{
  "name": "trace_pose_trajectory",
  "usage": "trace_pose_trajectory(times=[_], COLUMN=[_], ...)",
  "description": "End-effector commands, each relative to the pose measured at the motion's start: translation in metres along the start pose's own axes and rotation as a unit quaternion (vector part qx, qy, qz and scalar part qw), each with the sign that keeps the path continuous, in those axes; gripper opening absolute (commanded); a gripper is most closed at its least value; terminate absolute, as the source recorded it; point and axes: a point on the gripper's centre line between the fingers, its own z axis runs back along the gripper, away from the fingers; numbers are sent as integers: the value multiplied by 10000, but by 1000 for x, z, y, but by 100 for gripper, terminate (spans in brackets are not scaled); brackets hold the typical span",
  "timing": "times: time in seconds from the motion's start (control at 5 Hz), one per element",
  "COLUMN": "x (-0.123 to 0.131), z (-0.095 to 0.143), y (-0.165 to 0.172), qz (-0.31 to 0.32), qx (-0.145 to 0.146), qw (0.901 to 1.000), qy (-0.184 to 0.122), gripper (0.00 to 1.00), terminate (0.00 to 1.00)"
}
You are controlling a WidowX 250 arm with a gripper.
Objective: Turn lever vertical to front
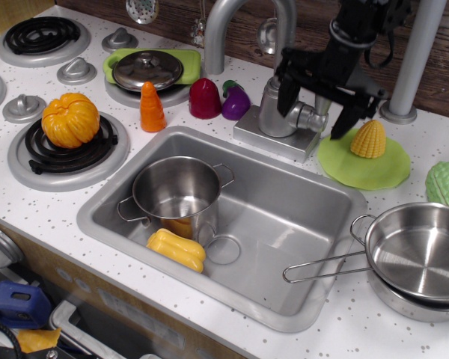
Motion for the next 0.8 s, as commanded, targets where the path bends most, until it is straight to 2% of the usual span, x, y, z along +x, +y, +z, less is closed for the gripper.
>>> trace_pose_trajectory(times=[0.0, 0.2, 0.6], x=[28, 38, 47], z=[39, 38, 30], y=[8, 8, -2], qz=[122, 87, 202], qx=[73, 136, 1], qw=[9977, 9963, 9948], qy=[-663, -848, -998], gripper=[100, 100, 100], terminate=[0, 0, 0])
